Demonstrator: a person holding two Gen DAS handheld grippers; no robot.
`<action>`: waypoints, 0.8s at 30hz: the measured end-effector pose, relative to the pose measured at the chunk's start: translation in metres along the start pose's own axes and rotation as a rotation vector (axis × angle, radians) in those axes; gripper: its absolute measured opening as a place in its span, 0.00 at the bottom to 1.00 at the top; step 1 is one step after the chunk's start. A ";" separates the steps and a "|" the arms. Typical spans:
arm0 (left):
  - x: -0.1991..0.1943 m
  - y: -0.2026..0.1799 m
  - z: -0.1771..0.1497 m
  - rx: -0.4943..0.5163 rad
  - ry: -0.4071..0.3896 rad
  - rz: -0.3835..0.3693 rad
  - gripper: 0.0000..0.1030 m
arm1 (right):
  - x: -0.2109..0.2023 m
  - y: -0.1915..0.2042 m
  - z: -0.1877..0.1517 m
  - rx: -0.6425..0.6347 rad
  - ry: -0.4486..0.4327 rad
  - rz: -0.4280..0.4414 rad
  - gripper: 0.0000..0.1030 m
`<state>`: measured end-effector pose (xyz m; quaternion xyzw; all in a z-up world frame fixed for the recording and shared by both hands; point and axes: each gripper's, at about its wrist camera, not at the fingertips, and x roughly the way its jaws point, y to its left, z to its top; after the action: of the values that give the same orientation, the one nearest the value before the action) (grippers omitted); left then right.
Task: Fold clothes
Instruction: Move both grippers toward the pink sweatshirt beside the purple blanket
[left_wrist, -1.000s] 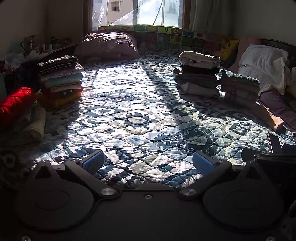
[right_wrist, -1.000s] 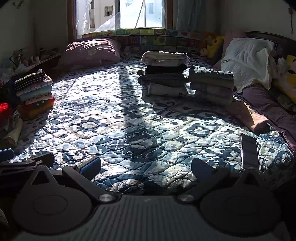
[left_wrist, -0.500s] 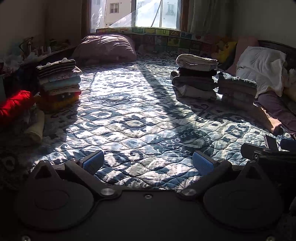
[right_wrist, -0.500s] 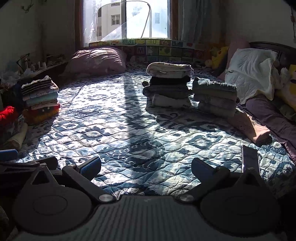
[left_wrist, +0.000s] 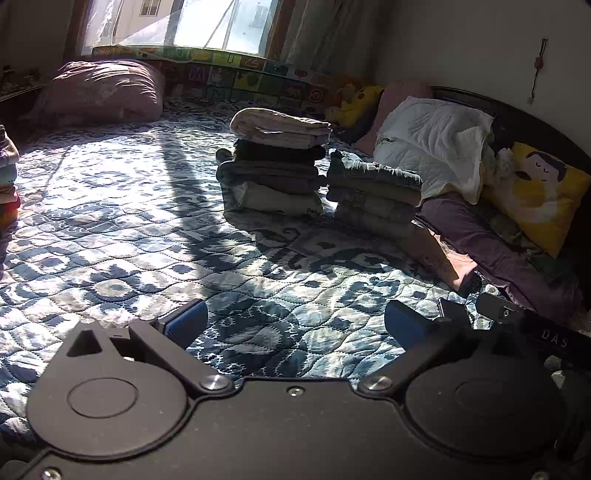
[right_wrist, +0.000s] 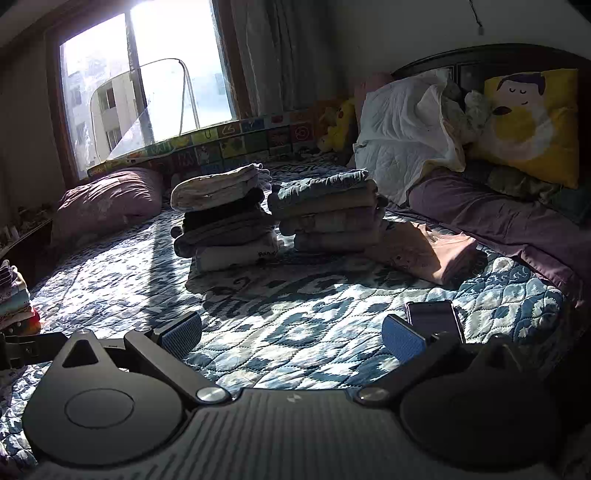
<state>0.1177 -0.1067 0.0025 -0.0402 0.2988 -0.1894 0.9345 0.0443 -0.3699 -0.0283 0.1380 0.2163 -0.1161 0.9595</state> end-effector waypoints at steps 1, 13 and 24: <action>0.015 -0.008 0.006 0.018 0.019 -0.018 1.00 | 0.010 -0.010 0.003 0.008 0.008 -0.016 1.00; 0.156 -0.132 0.067 0.248 0.080 -0.239 0.99 | 0.135 -0.141 0.047 0.316 -0.053 -0.236 1.00; 0.313 -0.248 0.093 0.437 0.114 -0.283 0.91 | 0.215 -0.248 0.061 0.421 -0.081 -0.261 0.93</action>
<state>0.3239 -0.4579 -0.0452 0.1319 0.2942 -0.3801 0.8669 0.1864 -0.6561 -0.1247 0.3011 0.1644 -0.2869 0.8944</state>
